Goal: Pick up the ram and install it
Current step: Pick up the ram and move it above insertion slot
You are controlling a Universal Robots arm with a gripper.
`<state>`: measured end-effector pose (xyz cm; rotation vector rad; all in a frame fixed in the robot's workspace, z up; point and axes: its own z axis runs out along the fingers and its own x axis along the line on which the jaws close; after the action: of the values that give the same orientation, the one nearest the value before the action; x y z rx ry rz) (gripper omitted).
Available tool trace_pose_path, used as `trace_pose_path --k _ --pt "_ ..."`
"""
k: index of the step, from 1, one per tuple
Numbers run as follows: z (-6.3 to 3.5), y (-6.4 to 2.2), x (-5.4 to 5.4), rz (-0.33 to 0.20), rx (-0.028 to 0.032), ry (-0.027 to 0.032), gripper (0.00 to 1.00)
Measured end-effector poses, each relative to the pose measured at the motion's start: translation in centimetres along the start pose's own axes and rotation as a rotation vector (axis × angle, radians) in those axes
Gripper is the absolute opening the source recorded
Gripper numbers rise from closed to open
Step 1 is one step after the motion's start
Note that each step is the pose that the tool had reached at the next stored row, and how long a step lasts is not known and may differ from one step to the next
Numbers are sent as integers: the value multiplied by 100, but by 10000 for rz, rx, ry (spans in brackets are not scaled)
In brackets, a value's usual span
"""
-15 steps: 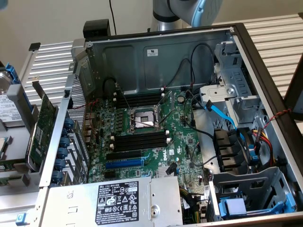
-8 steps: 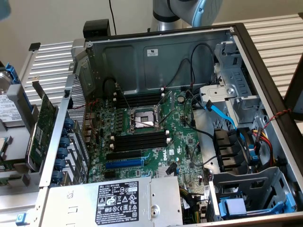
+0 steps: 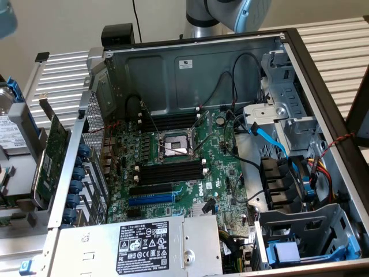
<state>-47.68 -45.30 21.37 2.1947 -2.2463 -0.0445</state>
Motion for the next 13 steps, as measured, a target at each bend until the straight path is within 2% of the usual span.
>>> trace_pose_path --k 10,12,13 --pt "109 -7 2 2 -127 -13 45" --pt "120 -7 3 2 -141 -13 43" --pt "120 -7 3 2 -148 -11 36"
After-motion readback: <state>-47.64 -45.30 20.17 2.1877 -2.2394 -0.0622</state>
